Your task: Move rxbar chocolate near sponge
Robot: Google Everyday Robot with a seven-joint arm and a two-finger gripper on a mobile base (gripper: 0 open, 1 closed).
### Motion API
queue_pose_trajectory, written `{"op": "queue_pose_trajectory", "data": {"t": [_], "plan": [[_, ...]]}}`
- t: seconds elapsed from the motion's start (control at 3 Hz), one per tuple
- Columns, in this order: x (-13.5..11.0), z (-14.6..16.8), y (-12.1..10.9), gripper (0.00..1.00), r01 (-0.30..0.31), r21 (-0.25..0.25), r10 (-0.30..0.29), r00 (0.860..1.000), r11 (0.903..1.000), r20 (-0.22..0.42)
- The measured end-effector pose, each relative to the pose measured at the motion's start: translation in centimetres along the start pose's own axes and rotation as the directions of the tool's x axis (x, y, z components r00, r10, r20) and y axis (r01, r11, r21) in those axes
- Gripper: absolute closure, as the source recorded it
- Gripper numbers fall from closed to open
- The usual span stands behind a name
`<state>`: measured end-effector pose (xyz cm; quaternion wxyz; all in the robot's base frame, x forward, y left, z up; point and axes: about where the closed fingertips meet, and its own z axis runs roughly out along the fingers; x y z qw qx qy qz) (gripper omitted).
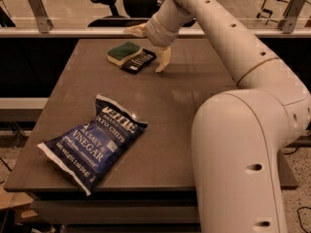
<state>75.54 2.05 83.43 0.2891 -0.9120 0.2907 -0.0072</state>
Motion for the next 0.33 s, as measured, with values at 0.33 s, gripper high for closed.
{"op": "queue_pose_trajectory", "data": {"t": [0.33], "plan": [[-0.01,-0.03,-0.03,0.00,0.000,0.000,0.000,1.000,1.0000,0.000]]}}
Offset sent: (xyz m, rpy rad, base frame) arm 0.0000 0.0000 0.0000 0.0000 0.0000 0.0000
